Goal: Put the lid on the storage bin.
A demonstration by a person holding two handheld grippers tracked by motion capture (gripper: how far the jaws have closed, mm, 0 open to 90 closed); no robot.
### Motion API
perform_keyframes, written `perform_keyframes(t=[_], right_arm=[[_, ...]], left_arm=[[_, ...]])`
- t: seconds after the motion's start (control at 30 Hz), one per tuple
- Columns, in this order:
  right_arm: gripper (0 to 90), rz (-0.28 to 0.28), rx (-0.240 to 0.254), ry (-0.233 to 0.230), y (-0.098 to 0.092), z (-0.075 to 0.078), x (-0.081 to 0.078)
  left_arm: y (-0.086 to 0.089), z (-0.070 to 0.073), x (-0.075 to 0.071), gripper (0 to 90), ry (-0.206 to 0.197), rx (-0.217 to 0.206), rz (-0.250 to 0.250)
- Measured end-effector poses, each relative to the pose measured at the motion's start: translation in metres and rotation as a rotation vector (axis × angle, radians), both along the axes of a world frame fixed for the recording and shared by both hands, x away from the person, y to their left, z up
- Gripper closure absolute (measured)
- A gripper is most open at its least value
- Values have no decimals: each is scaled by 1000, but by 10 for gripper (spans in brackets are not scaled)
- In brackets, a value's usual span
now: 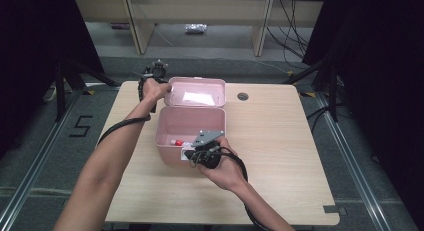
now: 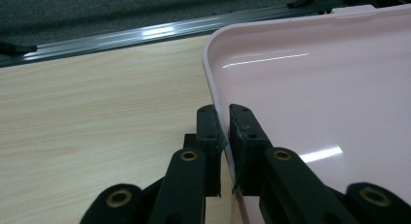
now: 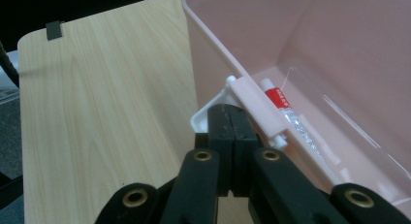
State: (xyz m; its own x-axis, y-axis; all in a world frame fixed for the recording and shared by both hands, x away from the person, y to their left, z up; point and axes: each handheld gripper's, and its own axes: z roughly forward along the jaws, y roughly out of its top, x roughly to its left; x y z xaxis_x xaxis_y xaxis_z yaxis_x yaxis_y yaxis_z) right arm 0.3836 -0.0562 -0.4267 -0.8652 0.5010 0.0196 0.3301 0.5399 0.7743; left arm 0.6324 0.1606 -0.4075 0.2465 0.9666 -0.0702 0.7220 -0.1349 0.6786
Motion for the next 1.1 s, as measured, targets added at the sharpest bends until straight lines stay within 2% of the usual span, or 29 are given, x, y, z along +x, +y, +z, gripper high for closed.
perform_keyframes(t=[0.03,0.07,0.1,0.27,0.37,0.4,0.73,0.97,1.1], right_arm=[[900,-9,19,8,1,-1,-1],[900,16,3,-9,0,-1,1],[900,5,3,3,1,0,-1],[900,-3,5,2,2,-1,-2],[900,3,-4,6,1,0,-1],[900,-4,7,3,2,-1,-2],[900,5,4,10,1,-1,-1],[900,-2,14,9,2,-2,-1],[900,0,3,16,2,-1,-1]], left_arm=[[0,1,-1,837,-3,2,0],[-1,2,-1,838,-6,-6,-1],[-1,3,-2,840,-6,-5,3],[-1,6,-3,848,-12,-24,13],[-1,8,-5,848,-22,-16,12],[-1,8,-5,849,-30,-13,10],[1,15,-9,852,-66,-19,14],[3,20,-14,853,-99,-34,11],[5,23,-17,857,-107,-51,8]])
